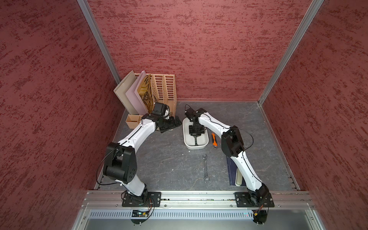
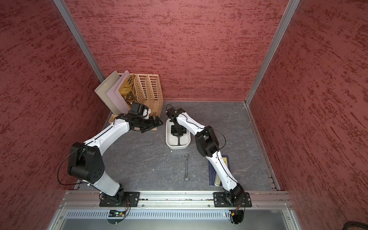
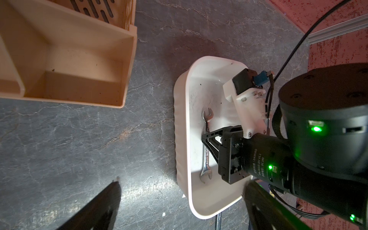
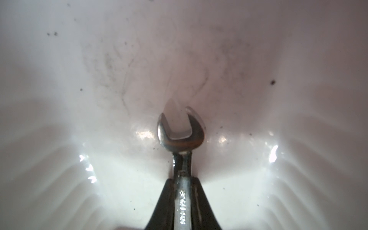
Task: Take out the wrench from the storage box
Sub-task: Pick up the wrench from the storage box, then place the wrench at the center of the board.
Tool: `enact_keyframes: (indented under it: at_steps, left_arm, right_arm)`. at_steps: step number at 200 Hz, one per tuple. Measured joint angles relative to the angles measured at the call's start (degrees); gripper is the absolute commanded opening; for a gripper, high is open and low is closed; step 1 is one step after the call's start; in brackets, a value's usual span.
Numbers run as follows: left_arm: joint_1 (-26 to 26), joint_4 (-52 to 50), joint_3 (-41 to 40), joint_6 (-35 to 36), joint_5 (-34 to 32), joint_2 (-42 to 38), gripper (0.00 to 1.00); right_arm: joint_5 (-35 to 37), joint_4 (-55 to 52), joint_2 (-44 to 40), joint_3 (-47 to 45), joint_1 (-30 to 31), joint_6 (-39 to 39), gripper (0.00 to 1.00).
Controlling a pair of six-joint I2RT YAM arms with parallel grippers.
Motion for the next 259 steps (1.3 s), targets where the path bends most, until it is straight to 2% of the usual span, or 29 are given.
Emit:
enact_keyframes:
  at_steps: [141, 193, 224, 259]
  left_arm:
    - [0.15, 0.81, 0.0, 0.0, 0.2, -0.26, 1.0]
    - [0.15, 0.81, 0.0, 0.0, 0.22, -0.76, 1.0]
    - [0.11, 0.83, -0.02, 0.0, 0.17, -1.51, 1.0]
    - [-0.85, 0.81, -0.02, 0.0, -0.11, -2.78, 1.0]
  right_arm:
    - [2.62, -5.11, -0.28, 8.07, -0.09, -0.5, 0.08]
    - [2.89, -6.99, -3.8, 8.5, -0.15, -0.7, 0.07]
    - [3.26, -6.86, -8.98, 5.57, -0.17, -0.7, 0.07]
    - [4.15, -5.62, -17.57, -3.32, 0.02, -0.46, 0.07]
